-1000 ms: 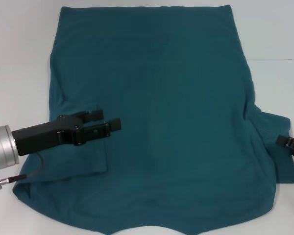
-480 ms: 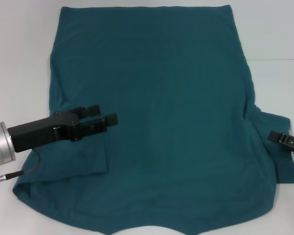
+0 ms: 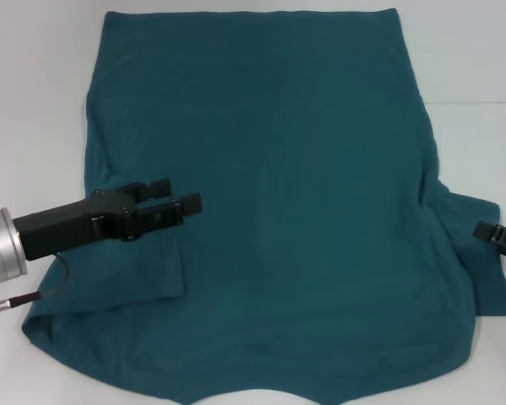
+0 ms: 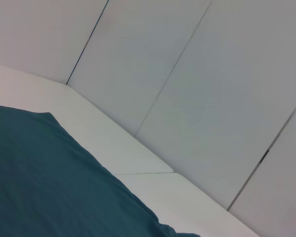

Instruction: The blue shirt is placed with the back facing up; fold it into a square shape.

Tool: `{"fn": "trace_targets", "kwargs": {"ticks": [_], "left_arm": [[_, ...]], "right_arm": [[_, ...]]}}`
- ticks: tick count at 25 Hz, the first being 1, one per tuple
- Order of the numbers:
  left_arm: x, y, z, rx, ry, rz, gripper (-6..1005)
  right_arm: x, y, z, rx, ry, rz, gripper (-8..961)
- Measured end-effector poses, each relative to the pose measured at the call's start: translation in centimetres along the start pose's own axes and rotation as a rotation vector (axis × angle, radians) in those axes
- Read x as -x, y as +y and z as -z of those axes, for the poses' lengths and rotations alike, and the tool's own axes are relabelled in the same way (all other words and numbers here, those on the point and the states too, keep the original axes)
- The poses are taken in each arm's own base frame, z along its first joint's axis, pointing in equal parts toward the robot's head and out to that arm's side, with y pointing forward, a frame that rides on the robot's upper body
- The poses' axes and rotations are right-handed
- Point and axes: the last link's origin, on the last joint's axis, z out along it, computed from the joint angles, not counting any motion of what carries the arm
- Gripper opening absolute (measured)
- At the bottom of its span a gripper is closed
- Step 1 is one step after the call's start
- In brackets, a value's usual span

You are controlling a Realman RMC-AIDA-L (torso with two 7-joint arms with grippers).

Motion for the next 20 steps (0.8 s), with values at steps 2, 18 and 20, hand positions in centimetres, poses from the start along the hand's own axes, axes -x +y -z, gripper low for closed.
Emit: {"fn": "trace_targets", "kwargs": {"ticks": [2, 18, 20], "left_arm": [[0.0, 0.0, 0.0, -0.001, 0.000, -0.001, 862], [-0.1, 0.0, 0.0, -0.001, 0.012, 0.002, 861], [-0.1, 0.0, 0.0, -0.001, 0.012, 0.002, 861]], "right_arm": [[0.2, -0.1, 0.0, -0.004, -0.002, 0.003, 895], [-0.1, -0.1, -1.6, -0.044, 0.030, 0.036, 890], [-0.2, -0.1, -1.7, -0.043, 0.033, 0.035, 889]]}}
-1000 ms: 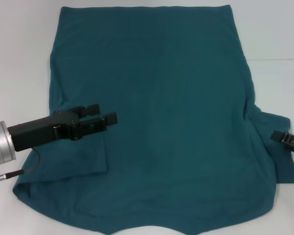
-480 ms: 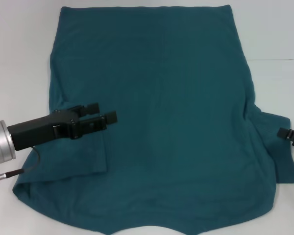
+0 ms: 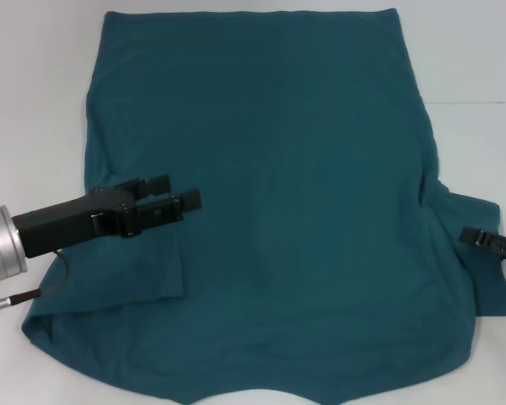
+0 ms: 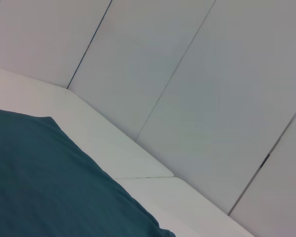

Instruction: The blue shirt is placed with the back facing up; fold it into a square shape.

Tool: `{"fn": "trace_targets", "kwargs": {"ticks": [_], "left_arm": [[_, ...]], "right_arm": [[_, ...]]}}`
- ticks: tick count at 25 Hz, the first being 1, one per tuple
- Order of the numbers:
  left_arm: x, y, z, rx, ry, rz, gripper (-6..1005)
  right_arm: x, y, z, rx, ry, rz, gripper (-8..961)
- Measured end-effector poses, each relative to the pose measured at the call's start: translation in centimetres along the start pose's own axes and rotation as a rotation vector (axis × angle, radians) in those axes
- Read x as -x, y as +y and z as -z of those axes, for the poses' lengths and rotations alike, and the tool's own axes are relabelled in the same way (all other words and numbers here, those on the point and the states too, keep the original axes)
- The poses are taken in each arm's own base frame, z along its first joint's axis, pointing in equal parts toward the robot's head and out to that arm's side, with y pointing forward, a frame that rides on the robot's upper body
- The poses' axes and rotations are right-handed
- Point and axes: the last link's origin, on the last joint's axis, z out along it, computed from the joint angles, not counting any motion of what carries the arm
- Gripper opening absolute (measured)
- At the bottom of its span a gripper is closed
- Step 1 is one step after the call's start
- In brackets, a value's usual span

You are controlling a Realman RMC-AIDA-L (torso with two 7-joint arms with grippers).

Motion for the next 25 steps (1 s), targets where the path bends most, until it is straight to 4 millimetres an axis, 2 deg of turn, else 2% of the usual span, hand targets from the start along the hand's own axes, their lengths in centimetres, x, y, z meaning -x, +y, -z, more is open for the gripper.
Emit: {"fn": "trace_targets", "kwargs": {"ticks": [17, 25], "left_arm": [[0.0, -0.1, 0.1, -0.004, 0.010, 0.007, 861], [0.1, 0.0, -0.1, -0.006, 0.012, 0.010, 861]], "right_arm": [[-0.3, 1.4, 0.2, 0.102, 0.032, 0.024, 882], [-0.2, 1.0, 0.1, 0.071, 0.028, 0.027, 883]]}}
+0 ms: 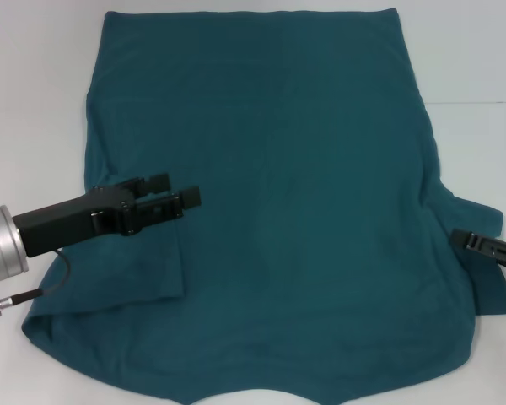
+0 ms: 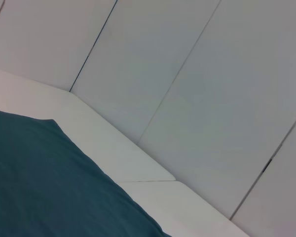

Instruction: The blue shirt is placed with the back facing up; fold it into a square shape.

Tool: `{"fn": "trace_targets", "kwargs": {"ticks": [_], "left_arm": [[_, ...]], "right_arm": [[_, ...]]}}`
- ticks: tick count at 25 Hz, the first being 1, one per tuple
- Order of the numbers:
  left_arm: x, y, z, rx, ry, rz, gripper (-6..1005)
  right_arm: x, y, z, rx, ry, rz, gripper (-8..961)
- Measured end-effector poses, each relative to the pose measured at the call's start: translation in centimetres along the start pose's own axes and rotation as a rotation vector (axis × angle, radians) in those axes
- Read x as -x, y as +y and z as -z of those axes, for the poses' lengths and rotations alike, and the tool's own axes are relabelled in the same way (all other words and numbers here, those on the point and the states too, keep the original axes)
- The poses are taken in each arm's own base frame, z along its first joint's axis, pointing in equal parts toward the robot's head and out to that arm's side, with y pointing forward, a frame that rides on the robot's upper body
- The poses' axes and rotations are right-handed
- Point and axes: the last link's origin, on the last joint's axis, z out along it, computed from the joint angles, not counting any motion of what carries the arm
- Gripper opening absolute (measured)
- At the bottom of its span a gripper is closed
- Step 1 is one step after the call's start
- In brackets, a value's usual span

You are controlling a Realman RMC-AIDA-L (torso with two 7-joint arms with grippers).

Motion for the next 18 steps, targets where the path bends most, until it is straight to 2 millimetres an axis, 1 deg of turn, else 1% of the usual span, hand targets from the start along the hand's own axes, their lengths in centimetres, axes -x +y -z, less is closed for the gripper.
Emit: {"fn": "trace_targets", "kwargs": {"ticks": [13, 18], "left_arm": [[0.04, 0.02, -0.12, 0.000, 0.001, 0.005, 861], [0.03, 0.02, -0.13, 0.000, 0.001, 0.012, 861]], "right_arm": [[-0.85, -0.71, 0.88, -0.021, -0.001, -0.011, 883], [-0.77, -0.80, 1.04, -0.023, -0.001, -0.009, 884]]}}
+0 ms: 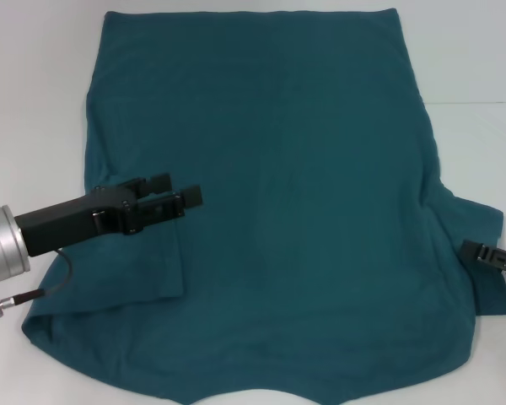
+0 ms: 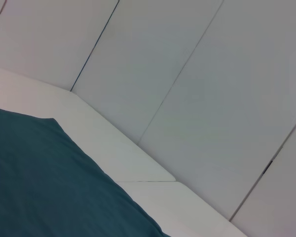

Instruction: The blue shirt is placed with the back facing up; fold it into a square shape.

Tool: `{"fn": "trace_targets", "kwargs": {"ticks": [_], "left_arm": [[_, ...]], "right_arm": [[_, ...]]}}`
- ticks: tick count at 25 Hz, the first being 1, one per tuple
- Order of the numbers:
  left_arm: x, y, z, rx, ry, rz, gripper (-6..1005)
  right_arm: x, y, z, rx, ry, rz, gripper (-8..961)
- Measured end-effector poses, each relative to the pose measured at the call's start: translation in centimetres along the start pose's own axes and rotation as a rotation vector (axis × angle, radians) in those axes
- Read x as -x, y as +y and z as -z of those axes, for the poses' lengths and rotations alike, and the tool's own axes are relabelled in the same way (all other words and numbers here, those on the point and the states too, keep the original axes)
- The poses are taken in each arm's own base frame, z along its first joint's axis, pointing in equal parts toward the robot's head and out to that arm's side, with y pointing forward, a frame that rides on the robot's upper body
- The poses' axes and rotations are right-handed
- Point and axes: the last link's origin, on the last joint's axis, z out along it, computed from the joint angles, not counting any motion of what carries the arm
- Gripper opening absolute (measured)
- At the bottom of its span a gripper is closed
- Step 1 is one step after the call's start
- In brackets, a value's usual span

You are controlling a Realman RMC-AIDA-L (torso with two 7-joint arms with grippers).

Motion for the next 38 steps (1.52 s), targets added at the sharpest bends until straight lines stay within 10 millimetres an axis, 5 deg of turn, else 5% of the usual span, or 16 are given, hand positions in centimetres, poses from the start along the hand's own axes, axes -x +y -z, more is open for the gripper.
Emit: {"fn": "trace_targets", "kwargs": {"ticks": [5, 10, 21, 32, 38], "left_arm": [[-0.01, 0.01, 0.00, 0.001, 0.000, 0.000, 861], [-0.09, 0.00, 0.01, 0.000, 0.002, -0.002, 861], [-0.25, 0.03, -0.03, 0.002, 0.012, -0.002, 862], [-0.35, -0.02, 0.02, 0.000, 0.016, -0.002, 862], [-0.36, -0.02, 0.02, 0.000, 0.017, -0.002, 862]], "right_arm": [[-0.06, 0.02, -0.02, 0.001, 0.001, -0.002, 855], [0.04, -0.02, 0.07, 0.001, 0.001, -0.008, 648], [0.31, 0.09, -0.17, 0.001, -0.002, 0.002, 403], [0.67, -0.09, -0.40, -0.019, -0.043, 0.008, 9], [0.93, -0.29, -0.41, -0.030, -0.076, 0.014, 15]]}}
